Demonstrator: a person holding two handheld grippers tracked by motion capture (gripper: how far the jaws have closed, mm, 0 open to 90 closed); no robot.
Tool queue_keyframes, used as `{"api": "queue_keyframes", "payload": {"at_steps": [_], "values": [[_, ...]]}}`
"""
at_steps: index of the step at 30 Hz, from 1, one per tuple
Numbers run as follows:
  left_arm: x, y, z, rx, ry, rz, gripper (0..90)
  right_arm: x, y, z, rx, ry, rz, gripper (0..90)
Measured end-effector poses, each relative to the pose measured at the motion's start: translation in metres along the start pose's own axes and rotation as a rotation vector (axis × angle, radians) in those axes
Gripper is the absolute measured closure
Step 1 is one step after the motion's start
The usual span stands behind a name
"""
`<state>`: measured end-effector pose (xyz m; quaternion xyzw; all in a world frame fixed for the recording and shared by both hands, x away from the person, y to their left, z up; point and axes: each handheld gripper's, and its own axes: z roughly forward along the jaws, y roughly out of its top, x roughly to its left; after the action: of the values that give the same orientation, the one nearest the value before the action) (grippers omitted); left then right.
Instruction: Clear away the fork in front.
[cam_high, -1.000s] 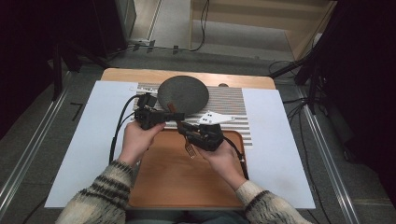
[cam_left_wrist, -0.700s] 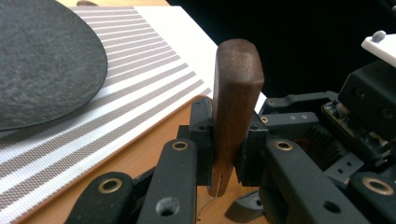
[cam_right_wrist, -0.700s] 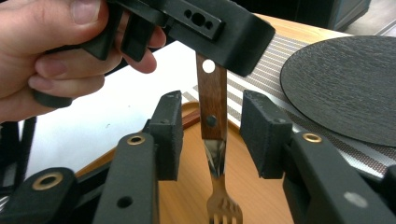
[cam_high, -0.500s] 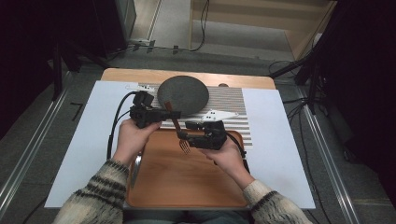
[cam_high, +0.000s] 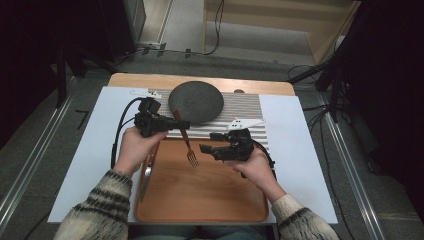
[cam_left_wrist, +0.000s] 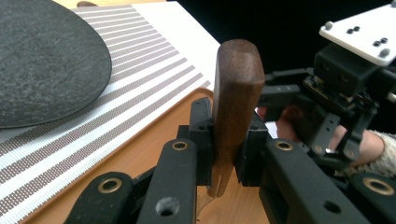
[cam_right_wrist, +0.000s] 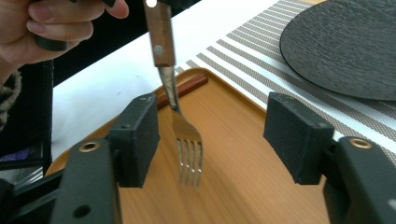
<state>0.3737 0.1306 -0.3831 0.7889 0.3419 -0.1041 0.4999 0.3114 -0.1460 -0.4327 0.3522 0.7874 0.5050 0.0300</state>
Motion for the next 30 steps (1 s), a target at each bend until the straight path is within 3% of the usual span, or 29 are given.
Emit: {"api": "queue_keyframes", "payload": {"at_steps": [4, 9, 12, 16, 22, 30], "values": [[0.002, -0.002, -0.003, 0.0, -0.026, -0.003, 79.9, -0.007, -0.006, -0.005, -0.001, 0.019, -0.011, 24.7], [0.002, -0.006, -0.006, 0.025, -0.051, 0.022, 79.9, -0.013, -0.011, -0.012, -0.008, 0.021, -0.003, 23.5], [0.002, -0.008, -0.007, 0.048, -0.055, 0.031, 79.9, -0.014, -0.013, -0.015, 0.0, 0.005, -0.013, 23.3], [0.003, -0.012, -0.012, 0.052, -0.102, 0.02, 79.9, -0.014, -0.016, -0.019, 0.012, -0.013, -0.038, 22.9], [-0.003, -0.018, -0.019, 0.097, -0.097, 0.061, 79.9, -0.014, -0.021, -0.028, 0.019, -0.025, -0.027, 22.8], [-0.008, -0.024, -0.025, 0.1, -0.112, 0.089, 79.9, -0.015, -0.029, -0.042, 0.028, -0.052, -0.019, 22.8]]}}
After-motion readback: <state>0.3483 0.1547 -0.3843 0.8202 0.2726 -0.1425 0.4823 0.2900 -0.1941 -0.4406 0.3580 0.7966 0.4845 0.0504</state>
